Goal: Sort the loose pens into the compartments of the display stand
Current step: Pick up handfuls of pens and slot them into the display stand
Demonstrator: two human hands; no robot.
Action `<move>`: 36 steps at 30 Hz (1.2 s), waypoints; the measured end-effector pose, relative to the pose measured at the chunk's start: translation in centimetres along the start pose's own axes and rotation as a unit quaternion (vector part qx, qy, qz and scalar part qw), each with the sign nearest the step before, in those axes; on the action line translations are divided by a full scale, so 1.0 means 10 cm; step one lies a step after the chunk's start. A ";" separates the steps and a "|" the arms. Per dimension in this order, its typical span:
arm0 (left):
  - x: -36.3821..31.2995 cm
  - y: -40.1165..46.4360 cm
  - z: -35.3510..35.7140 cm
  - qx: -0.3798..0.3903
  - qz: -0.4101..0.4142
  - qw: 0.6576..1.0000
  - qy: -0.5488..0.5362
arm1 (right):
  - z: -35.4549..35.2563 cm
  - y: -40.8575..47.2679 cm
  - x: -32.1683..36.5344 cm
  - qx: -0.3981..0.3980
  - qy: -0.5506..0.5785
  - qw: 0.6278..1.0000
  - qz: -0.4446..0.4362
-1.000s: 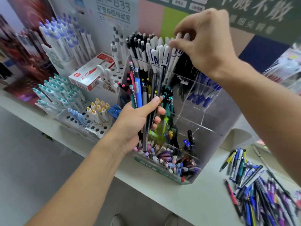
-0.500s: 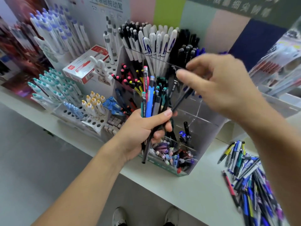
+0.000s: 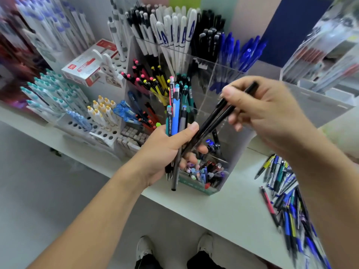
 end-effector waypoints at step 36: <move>-0.09 0.17 -0.03 -0.043 -0.001 0.985 -0.167 | -0.51 0.85 0.94 -0.375 -0.305 0.857 -0.180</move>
Point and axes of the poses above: each hand's wrist, its own y-axis towards the middle knuckle, its own z-axis out of the palm, x = y × z, the point moved 8 cm from there along y, towards the middle knuckle, and after that the axes turned 13 degrees about -y, right-handed, at the moved point
